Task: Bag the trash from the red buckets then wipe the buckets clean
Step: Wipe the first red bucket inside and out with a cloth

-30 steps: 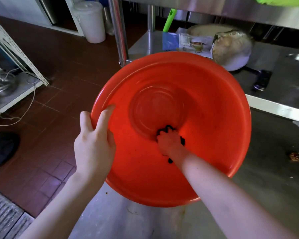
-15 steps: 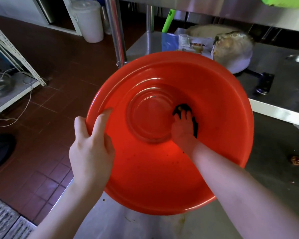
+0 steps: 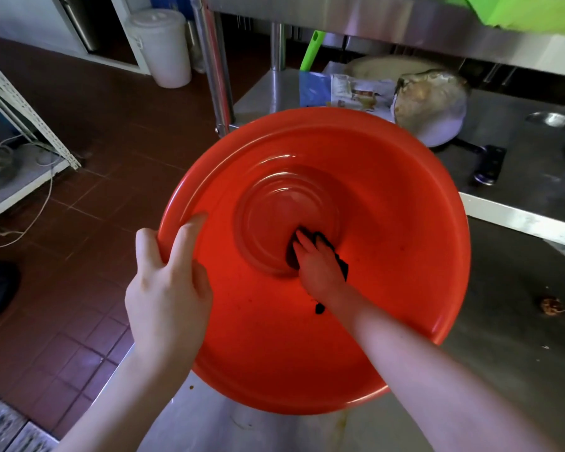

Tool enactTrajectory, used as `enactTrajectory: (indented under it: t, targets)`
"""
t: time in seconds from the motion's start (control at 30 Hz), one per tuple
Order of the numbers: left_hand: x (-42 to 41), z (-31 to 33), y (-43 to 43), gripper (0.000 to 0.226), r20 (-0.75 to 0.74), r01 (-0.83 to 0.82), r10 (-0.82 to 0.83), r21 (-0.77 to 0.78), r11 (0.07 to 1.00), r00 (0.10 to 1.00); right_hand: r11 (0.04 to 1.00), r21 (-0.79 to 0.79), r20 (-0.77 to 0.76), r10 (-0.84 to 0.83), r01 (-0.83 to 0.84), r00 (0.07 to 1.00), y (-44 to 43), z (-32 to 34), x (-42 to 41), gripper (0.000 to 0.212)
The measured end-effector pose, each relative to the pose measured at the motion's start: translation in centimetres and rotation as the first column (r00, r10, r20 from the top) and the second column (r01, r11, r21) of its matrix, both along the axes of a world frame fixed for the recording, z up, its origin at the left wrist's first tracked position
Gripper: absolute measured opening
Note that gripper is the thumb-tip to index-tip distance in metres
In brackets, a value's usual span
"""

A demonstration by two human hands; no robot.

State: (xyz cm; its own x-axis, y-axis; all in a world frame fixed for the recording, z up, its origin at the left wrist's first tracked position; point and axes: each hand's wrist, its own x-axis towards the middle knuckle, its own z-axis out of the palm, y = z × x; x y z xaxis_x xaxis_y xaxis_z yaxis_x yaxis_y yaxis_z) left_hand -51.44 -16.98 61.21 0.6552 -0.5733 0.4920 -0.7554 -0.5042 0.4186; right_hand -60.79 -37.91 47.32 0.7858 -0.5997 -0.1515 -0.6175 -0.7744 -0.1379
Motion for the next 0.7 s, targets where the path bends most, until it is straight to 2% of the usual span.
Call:
enactTrajectory:
  t: [0.07,0.13,0.23,0.33,0.43,0.53,0.6,0.7]
  targets:
    - [0.4,-0.2,0.1,0.062,0.007,0.008,-0.008,0.002,1.0,1.0,0.996,-0.084,0.139,0.007,0.004,0.99,-1.4,1.1,1.1,0.061]
    - [0.9,-0.3,0.2,0.062,0.005,0.01,-0.01,0.01,1.0,1.0,0.994,-0.112,0.216,0.007,0.018,0.976,-3.2,2.2,2.8,0.072]
    - [1.1,-0.4,0.1,0.062,0.001,0.0,0.0,0.01,1.0,1.0,0.995,-0.082,0.146,-0.038,0.05,0.989,-5.3,2.4,5.0,0.092]
    - [1.0,-0.3,-0.2,0.064,-0.017,-0.035,0.035,0.01,0.999,0.999,0.994,-0.107,0.065,-0.012,0.019,0.998,-4.4,0.6,6.0,0.097]
    - [1.5,0.0,-0.4,0.065,-0.054,-0.084,0.085,0.017,0.996,0.995,0.975,-0.098,-0.098,0.188,-0.197,0.977,-1.0,-2.8,5.0,0.079]
    - [1.9,0.0,-0.2,0.065,-0.068,-0.087,0.088,0.016,0.996,0.994,0.965,-0.023,-0.158,0.256,-0.262,0.954,1.4,-3.8,4.2,0.057]
    - [1.8,-0.1,0.1,0.065,-0.073,-0.079,0.08,0.017,0.997,0.994,0.958,0.075,-0.156,0.286,-0.277,0.946,1.8,-2.2,4.7,0.047]
    - [1.8,-0.2,0.5,0.064,-0.098,-0.072,0.073,0.008,0.997,0.993,0.925,0.325,-0.029,0.216,-0.195,0.976,2.2,1.7,4.5,0.024]
